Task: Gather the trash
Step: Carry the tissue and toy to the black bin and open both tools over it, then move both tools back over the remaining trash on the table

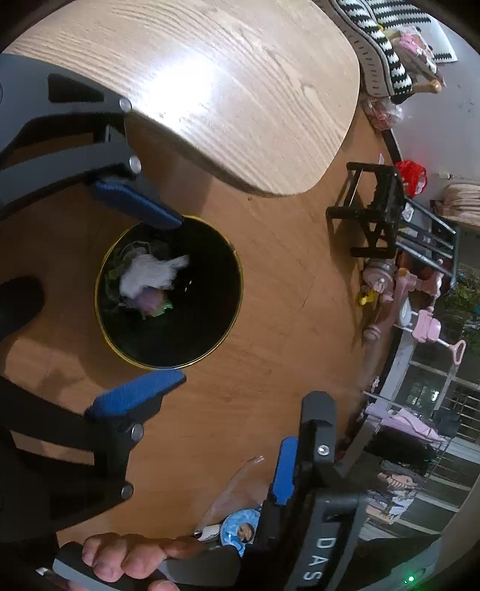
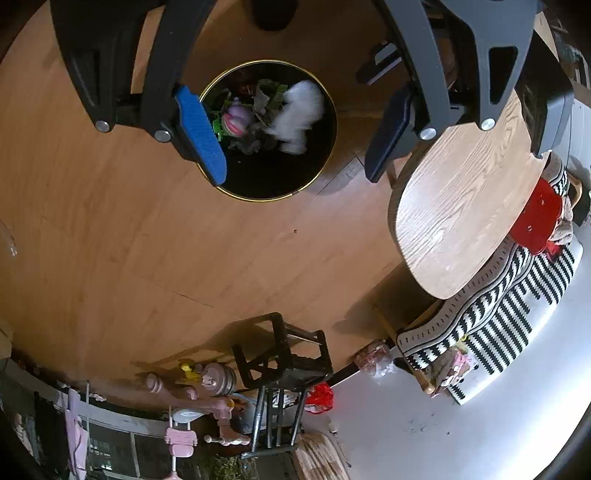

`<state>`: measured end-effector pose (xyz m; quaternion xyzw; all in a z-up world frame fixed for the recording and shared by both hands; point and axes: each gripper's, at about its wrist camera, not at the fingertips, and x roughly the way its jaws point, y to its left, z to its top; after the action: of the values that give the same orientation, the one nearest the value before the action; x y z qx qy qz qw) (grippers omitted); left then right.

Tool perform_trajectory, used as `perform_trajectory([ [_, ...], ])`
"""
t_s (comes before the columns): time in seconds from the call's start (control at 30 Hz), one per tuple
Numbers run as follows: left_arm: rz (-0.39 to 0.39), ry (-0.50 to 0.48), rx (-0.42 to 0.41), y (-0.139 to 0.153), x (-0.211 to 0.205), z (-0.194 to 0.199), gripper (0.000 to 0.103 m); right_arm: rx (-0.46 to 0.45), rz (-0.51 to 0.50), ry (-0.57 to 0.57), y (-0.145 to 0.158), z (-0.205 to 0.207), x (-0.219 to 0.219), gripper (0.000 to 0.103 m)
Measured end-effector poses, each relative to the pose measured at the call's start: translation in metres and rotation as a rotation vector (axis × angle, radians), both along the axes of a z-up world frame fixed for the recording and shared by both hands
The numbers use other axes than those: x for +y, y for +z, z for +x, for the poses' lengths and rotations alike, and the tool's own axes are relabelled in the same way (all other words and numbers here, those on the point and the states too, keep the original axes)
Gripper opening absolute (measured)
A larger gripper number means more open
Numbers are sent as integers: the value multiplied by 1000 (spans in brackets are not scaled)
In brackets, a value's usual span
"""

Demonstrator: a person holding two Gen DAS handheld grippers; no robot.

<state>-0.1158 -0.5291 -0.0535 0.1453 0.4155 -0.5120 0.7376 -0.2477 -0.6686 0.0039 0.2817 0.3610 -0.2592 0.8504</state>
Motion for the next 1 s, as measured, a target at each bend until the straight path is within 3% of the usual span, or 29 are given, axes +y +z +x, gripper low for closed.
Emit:
perform_trajectory([
  [0.07,2,15,-6,4,4,1,88,-1,-5,15,4,4,5,77],
  [0.2,-11,34,-24,20,24,7,92,-14,-43,64,20,15,25,82],
  [0.4,-58,137,-92,57,88,37,94,-47,-91,156,43,41,72,88],
  [0.73,-74,395,-173,94,240,97,95,-87,-125,426,66,121,201,88],
  [1.0,-60,585,-235,107,370,127,95,-144,-82,649,71,200,319,88],
])
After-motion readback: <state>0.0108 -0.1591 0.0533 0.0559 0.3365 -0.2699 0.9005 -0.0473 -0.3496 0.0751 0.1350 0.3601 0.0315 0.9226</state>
